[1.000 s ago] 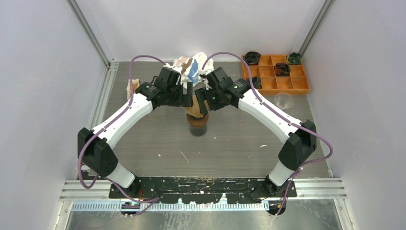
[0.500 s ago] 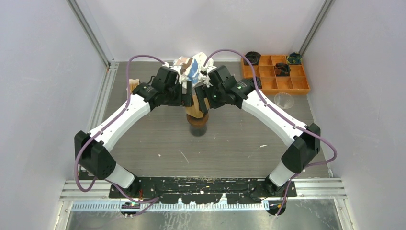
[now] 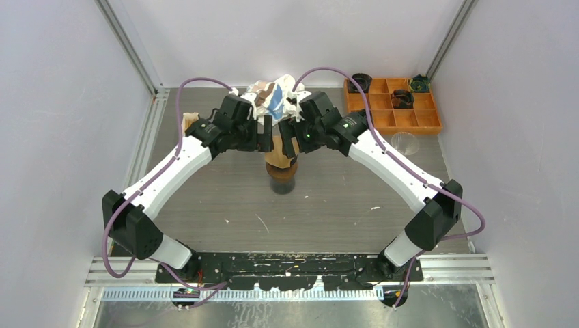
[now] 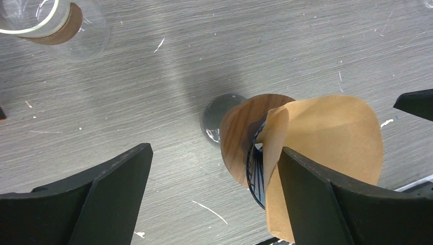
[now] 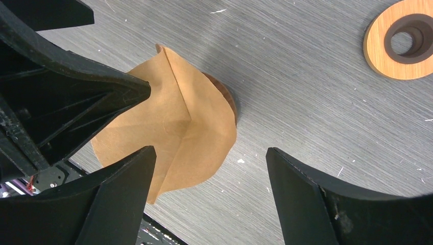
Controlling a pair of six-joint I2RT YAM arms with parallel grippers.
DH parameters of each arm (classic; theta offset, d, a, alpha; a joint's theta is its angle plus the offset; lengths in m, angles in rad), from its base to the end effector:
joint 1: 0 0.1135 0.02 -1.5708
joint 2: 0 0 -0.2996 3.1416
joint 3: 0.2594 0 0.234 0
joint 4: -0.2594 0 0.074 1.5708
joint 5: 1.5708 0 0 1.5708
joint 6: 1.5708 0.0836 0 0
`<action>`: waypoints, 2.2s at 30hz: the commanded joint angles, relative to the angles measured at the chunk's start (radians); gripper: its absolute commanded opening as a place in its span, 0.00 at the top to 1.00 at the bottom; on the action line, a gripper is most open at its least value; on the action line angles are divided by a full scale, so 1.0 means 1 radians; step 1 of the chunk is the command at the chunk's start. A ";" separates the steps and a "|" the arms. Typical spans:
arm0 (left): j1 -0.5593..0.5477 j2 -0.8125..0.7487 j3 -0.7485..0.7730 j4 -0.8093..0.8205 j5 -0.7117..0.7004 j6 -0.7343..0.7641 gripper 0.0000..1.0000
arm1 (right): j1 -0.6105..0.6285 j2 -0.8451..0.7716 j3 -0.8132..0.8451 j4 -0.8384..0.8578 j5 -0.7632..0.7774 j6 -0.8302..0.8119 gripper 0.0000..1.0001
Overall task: Place the coffee filter in the dripper
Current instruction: Adjust the coffee filter in the coffee dripper.
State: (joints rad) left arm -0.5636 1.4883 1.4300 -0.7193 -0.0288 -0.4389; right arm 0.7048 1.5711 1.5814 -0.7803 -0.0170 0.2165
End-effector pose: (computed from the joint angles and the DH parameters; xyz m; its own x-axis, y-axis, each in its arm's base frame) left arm 0.2861 -0.1779 0.3483 -0.7564 -0.0244 -0.6536 0.2157 0.9341 -0.2845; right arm 0.2724 0.2335 0.3657 -0.6590 -0.2786 -0.6986 -0.5278 0.8330 0.1658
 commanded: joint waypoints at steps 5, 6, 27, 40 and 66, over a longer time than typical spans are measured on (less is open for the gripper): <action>0.000 -0.021 0.024 -0.026 -0.045 0.019 0.06 | 0.003 0.027 0.023 -0.037 0.022 -0.019 0.14; -0.001 -0.017 0.024 -0.033 -0.050 0.019 0.06 | 0.003 0.030 0.021 -0.047 0.028 -0.022 0.15; -0.001 0.016 0.036 -0.073 -0.117 0.028 0.07 | 0.000 -0.028 -0.060 -0.045 0.084 -0.099 0.14; -0.001 0.027 0.050 -0.088 -0.131 0.030 0.07 | -0.020 -0.101 -0.132 0.051 0.007 -0.164 0.14; 0.000 0.010 0.063 -0.052 -0.062 0.028 0.06 | -0.043 -0.112 -0.128 0.120 -0.069 -0.158 0.13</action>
State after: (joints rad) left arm -0.5690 1.5162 1.4528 -0.7910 -0.1051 -0.4286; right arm 0.6655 1.4944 1.4227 -0.7101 -0.0666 0.0334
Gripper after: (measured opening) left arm 0.939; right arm 0.870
